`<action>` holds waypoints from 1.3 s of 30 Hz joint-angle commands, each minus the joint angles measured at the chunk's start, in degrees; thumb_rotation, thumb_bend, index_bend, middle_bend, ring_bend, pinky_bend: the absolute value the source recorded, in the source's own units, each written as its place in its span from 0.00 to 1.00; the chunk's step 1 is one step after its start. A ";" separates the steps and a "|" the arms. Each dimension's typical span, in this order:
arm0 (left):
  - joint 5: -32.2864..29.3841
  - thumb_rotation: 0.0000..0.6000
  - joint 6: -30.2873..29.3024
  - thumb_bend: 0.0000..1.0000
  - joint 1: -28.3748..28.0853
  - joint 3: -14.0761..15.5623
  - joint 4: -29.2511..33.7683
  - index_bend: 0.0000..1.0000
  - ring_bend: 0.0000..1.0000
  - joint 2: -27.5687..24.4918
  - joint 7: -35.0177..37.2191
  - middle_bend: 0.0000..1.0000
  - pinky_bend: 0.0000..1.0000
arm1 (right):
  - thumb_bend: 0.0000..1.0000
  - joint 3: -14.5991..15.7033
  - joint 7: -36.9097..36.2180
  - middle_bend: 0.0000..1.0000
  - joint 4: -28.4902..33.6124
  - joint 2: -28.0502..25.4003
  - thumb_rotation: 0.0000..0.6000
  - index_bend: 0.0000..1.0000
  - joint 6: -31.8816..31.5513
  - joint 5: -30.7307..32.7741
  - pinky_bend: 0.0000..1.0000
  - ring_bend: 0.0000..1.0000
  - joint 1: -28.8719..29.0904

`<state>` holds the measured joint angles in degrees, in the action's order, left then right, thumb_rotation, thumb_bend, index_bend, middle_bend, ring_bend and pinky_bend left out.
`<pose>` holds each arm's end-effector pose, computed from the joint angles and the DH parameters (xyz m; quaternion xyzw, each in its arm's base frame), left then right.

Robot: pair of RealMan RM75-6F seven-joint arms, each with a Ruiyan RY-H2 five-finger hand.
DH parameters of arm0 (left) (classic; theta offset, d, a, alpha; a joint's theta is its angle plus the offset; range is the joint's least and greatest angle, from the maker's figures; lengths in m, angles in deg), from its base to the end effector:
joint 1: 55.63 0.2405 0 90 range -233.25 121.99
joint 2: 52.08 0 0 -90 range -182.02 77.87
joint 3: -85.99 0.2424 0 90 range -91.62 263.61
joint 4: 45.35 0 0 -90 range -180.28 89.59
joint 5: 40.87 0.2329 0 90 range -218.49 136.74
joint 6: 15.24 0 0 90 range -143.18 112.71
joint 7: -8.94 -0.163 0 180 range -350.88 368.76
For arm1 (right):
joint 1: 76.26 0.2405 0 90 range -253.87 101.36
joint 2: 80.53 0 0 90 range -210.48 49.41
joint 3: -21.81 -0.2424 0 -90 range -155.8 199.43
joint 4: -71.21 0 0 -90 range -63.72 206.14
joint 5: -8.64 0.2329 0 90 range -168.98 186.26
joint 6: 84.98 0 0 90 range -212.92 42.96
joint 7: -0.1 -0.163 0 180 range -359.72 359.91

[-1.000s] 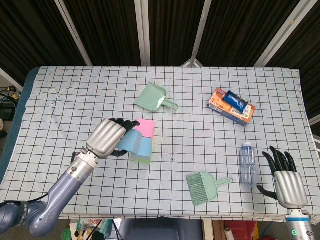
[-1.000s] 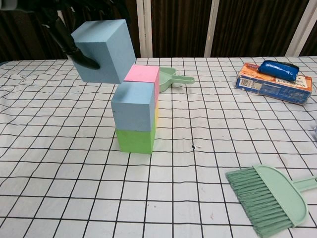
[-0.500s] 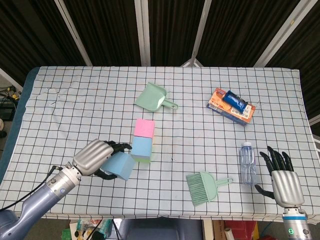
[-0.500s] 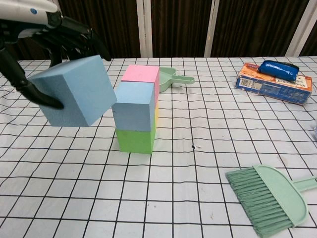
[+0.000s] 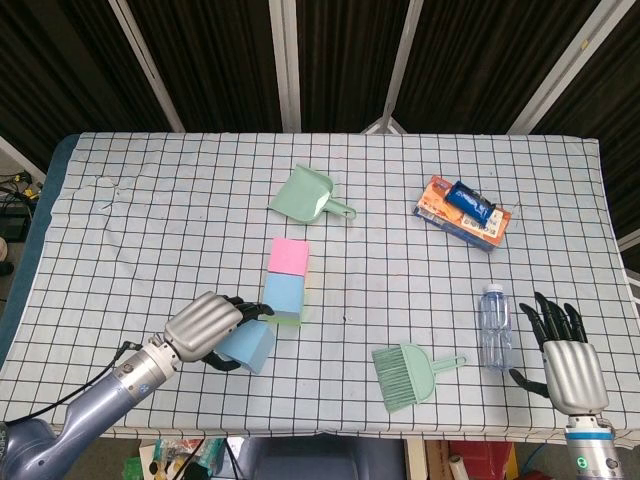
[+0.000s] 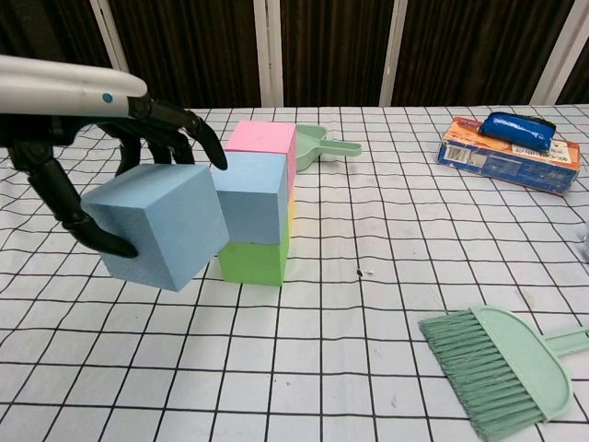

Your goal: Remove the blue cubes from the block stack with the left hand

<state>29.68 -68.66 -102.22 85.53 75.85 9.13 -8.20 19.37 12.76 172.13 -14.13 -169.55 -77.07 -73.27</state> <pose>-0.0746 0.2620 0.0265 -0.8215 -0.3546 -0.3543 0.2717 -0.2763 -0.1868 0.1045 0.6031 -0.3935 0.3649 0.5902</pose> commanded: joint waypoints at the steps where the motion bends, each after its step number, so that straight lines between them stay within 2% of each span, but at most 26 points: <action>1: -1.79 1.00 -1.75 0.28 -0.46 -0.77 -3.99 0.22 0.39 5.27 -5.98 0.39 0.50 | 0.12 0.11 -0.46 0.03 -0.14 -0.07 1.00 0.16 -0.08 -0.36 0.00 0.10 0.01; 5: -0.91 1.00 -5.55 0.28 -0.56 -2.01 -8.46 0.23 0.39 11.41 -12.12 0.39 0.50 | 0.12 0.28 -0.86 0.03 -0.14 -0.27 1.00 0.16 0.10 -0.60 0.00 0.10 0.08; 10: 0.71 1.00 -11.52 0.27 -2.00 -5.68 -16.01 0.25 0.39 16.75 -23.65 0.40 0.50 | 0.12 0.50 -1.79 0.03 -0.21 -0.61 1.00 0.16 -0.16 -1.10 0.00 0.10 -0.06; 16: 3.13 1.00 -18.84 0.25 -4.70 -12.08 -27.28 0.25 0.39 19.87 -35.35 0.40 0.48 | 0.12 0.64 -2.49 0.03 -0.27 -0.87 1.00 0.16 -0.03 -1.38 0.00 0.10 0.00; 20: 6.15 1.00 -25.21 0.25 -4.05 -14.31 -31.43 0.25 0.39 19.18 -39.97 0.40 0.47 | 0.12 0.49 -3.16 0.03 -0.26 -1.00 1.00 0.16 -0.27 -1.55 0.00 0.10 0.01; 25: 7.17 1.00 -25.91 0.25 -1.07 -12.38 -28.97 0.25 0.39 15.12 -38.89 0.39 0.47 | 0.12 0.37 -3.58 0.03 -0.51 -1.11 1.00 0.16 0.06 -1.14 0.00 0.10 0.13; 31: 8.25 1.00 -26.96 0.24 4.41 -8.49 -22.19 0.25 0.39 9.26 -35.21 0.38 0.47 | 0.12 0.50 -3.47 0.03 -0.31 -1.16 1.00 0.16 0.11 -1.26 0.00 0.10 0.13; 35: 9.92 1.00 -28.35 0.23 8.96 -5.34 -20.38 0.25 0.39 6.60 -26.96 0.38 0.47 | 0.12 0.56 -3.61 0.03 -0.22 -1.21 1.00 0.16 -0.02 -1.36 0.00 0.10 0.07; 39: 10.03 1.00 -27.79 0.22 13.47 -1.69 -23.37 0.25 0.39 4.58 -17.09 0.38 0.47 | 0.12 0.55 -3.71 0.03 -0.22 -1.26 1.00 0.16 0.03 -1.29 0.00 0.10 0.08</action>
<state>38.98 -96.31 -92.82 80.49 54.09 15.91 -32.29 19.92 9.06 171.91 -15.39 -169.52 -78.36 -73.19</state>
